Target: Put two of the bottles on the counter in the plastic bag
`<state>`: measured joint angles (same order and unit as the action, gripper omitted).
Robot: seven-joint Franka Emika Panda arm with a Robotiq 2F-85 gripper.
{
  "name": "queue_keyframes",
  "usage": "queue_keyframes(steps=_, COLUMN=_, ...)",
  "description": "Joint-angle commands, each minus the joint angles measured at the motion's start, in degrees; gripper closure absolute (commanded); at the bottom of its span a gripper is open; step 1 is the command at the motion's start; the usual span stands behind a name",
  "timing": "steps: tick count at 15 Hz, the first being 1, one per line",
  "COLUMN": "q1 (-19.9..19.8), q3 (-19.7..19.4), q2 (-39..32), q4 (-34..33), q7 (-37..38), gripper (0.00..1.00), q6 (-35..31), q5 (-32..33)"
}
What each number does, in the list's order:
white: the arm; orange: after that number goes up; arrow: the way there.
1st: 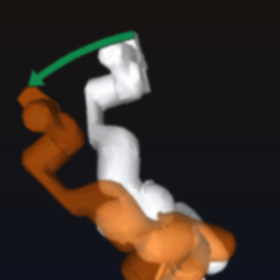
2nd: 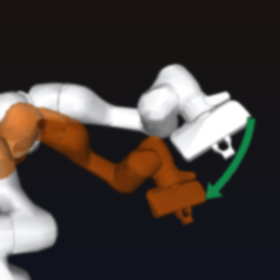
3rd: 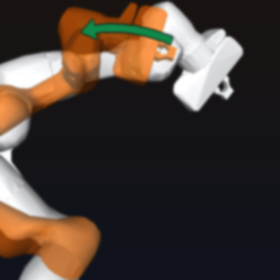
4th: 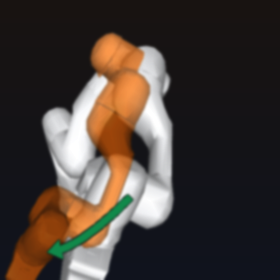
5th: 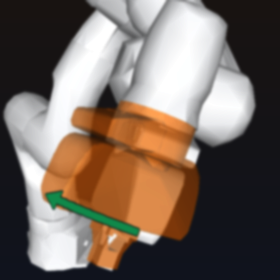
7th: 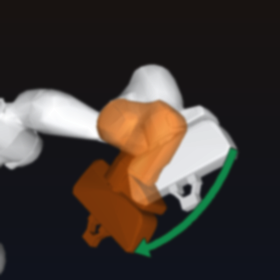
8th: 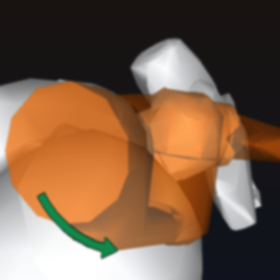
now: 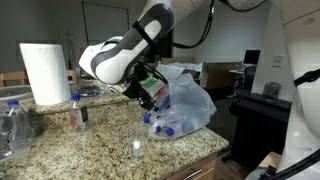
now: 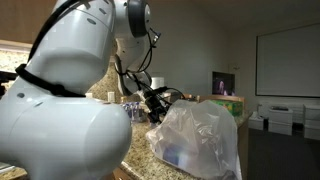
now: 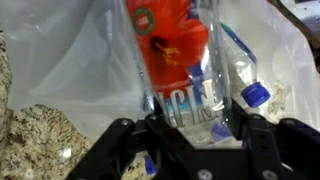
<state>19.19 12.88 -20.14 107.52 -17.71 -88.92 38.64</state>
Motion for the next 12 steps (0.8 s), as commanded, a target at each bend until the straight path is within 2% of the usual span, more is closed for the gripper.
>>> queue_keyframes(steps=1, q1=-0.14, q3=1.21, q2=-0.42, q4=2.26, q7=-5.65, gripper=0.64, q6=4.44, q5=4.91)
queue_keyframes(steps=12, q1=-0.01, q3=4.27, q2=-4.4, q4=7.26, q7=-21.08, gripper=0.64, q6=14.02, q5=20.19)
